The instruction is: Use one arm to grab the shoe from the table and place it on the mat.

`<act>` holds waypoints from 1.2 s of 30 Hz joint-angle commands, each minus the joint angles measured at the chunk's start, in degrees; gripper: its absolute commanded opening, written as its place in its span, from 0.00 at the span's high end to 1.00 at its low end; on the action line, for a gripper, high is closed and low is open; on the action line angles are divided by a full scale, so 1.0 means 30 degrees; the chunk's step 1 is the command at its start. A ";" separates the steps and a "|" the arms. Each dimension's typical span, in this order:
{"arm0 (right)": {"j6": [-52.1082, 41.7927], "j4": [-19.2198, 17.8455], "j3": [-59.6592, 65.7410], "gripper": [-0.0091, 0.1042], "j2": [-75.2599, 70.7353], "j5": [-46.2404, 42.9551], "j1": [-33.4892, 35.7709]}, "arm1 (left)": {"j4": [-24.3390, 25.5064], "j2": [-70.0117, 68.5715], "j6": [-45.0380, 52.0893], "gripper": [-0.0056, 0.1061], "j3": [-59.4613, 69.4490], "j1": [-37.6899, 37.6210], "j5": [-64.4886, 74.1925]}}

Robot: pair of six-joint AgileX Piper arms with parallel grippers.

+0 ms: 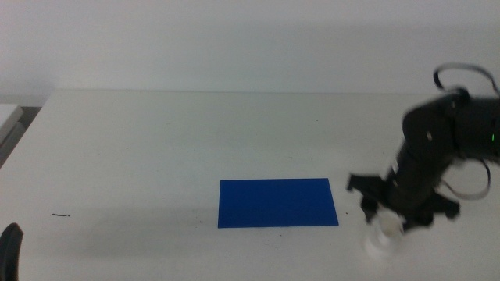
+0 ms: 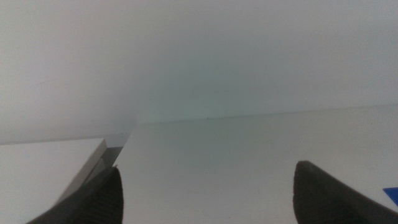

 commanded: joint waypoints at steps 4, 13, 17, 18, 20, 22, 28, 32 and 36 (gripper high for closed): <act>-0.1537 -0.0418 -0.5045 0.80 0.0129 0.3397 0.1636 | -0.0076 0.0093 -0.0025 0.11 0.0006 -0.0004 -0.0245; -0.1729 -0.0341 -1.4434 0.80 0.6413 0.6319 0.3823 | -0.0076 0.0093 -0.0025 0.11 0.0006 -0.0004 -0.0245; -0.2293 0.0001 -1.5422 0.80 0.7559 0.6319 0.4482 | -0.0076 0.0093 -0.0025 0.11 0.0006 -0.0004 -0.0245; -0.2931 0.0001 -1.5422 0.80 0.7653 0.6319 0.4565 | -0.0076 0.0093 -0.0025 0.11 0.0006 -0.0004 -0.0245; -0.4997 -0.0039 -1.5422 0.80 0.7737 0.6319 0.4711 | -0.0076 0.0093 -0.0025 0.11 0.0006 -0.0004 -0.0245; -0.8623 -0.0039 -1.5422 0.80 0.7737 0.6319 0.4860 | -0.0076 0.0093 -0.0025 0.11 0.0006 -0.0004 -0.0245; -2.3699 0.0249 -1.5422 0.80 0.7913 0.6319 0.4882 | -0.0076 0.0093 -0.0025 0.11 0.0006 -0.0004 -0.0245; -3.0298 0.0842 -1.4987 0.80 0.7933 0.6319 0.4882 | -0.0076 0.0093 -0.0025 0.11 0.0006 -0.0004 -0.0245; -3.1801 0.0951 -1.4828 0.80 0.8070 0.6319 0.4777 | -0.0076 0.0093 -0.0025 0.11 0.0006 -0.0004 -0.0245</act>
